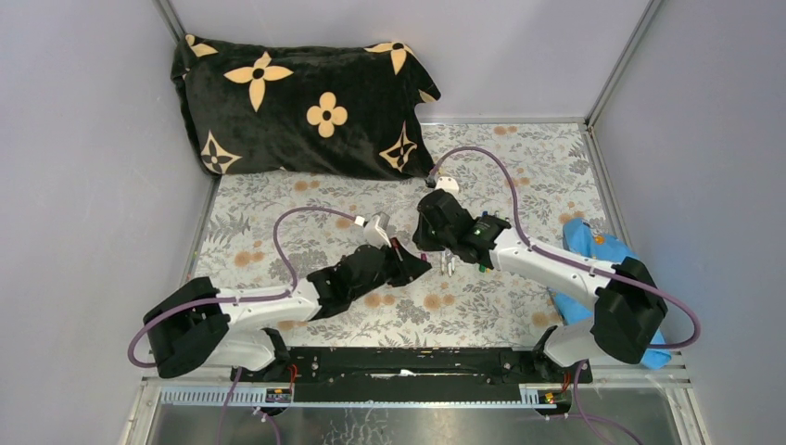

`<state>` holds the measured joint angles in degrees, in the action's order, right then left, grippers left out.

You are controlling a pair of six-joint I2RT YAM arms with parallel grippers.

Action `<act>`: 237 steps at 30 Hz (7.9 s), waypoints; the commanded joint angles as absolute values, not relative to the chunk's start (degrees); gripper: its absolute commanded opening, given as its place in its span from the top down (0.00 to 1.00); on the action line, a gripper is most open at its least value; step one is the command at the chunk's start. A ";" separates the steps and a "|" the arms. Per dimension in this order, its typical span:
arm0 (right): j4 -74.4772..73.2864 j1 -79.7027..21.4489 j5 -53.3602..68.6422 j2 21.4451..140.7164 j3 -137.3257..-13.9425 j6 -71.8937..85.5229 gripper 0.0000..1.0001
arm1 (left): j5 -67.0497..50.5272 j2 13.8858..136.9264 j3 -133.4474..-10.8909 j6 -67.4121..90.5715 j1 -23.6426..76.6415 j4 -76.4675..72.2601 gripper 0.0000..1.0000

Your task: Open the pen caps

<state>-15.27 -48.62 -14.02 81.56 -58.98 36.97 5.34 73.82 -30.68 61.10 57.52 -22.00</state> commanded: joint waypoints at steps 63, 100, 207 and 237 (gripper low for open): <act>-17.21 -35.17 -18.13 91.12 -53.67 29.57 0.86 | 18.99 81.60 -43.80 55.11 34.28 20.15 0.56; -21.01 -28.63 -22.35 92.80 -59.27 28.39 0.63 | 8.79 78.07 -42.32 51.50 34.72 6.79 0.36; -13.31 -22.93 -13.53 94.41 -54.92 23.05 1.00 | 13.13 99.84 -61.32 50.36 46.14 11.15 0.31; -12.64 -44.62 1.08 69.29 -47.72 25.73 1.00 | -5.01 81.15 -49.72 62.62 45.00 0.24 0.28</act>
